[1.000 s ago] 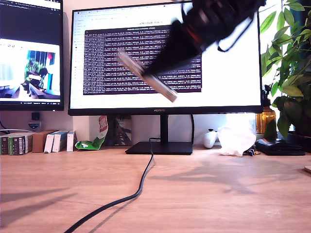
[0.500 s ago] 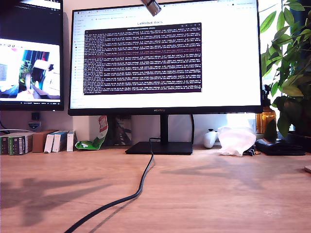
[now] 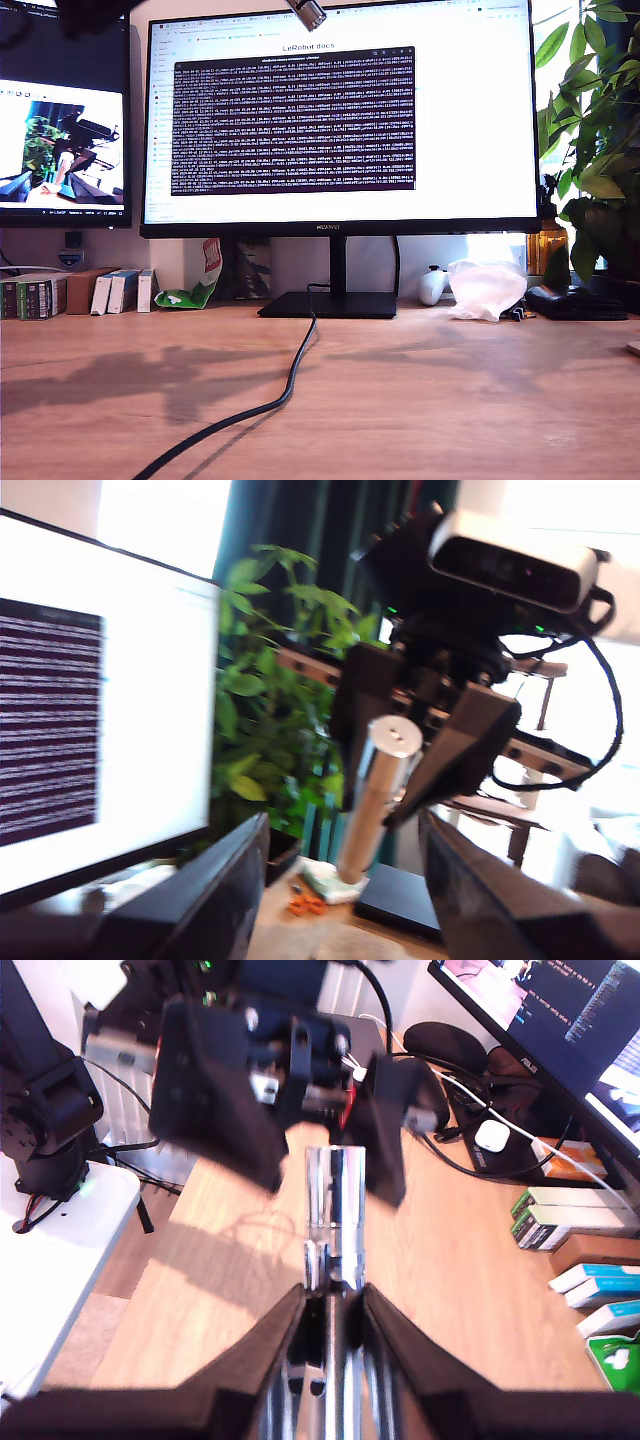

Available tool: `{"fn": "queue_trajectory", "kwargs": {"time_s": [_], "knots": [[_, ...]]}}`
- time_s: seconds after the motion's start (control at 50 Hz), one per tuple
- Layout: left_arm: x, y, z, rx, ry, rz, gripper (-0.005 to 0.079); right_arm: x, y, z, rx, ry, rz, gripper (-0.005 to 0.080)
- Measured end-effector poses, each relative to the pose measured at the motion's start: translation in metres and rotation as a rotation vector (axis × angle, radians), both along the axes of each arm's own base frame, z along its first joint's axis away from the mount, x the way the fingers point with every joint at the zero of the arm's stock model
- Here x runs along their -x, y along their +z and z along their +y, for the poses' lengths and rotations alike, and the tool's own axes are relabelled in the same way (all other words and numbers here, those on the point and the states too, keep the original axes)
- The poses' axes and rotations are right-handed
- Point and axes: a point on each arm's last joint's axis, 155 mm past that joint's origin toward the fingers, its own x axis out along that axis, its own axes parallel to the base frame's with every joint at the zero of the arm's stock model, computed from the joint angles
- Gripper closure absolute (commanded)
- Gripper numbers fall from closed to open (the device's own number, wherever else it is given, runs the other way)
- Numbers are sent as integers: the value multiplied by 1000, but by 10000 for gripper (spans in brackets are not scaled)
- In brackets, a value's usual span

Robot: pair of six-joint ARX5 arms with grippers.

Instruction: Pick the metallic laser pointer with your right arm, pass it to your left arm, then place it down to the left side of the table

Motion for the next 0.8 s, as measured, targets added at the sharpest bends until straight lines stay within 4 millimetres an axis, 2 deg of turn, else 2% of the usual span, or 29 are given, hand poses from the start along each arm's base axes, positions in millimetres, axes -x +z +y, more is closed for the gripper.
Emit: {"fn": "queue_trajectory", "kwargs": {"time_s": [0.2,0.42,0.66,0.74,0.8], "knots": [[-1,8,-12,-6,-27,-39,305,-1,2,1,-6,0,-10,765],[1,20,-15,1,-30,-84,306,1,2,3,-7,8,-11,765],[6,24,-20,3,-51,-92,316,11,5,13,-20,42,-30,765],[8,23,-23,3,-61,-92,378,15,6,16,-21,53,-32,765],[10,23,-24,2,-66,-95,470,17,6,18,-21,59,-31,765]]}}
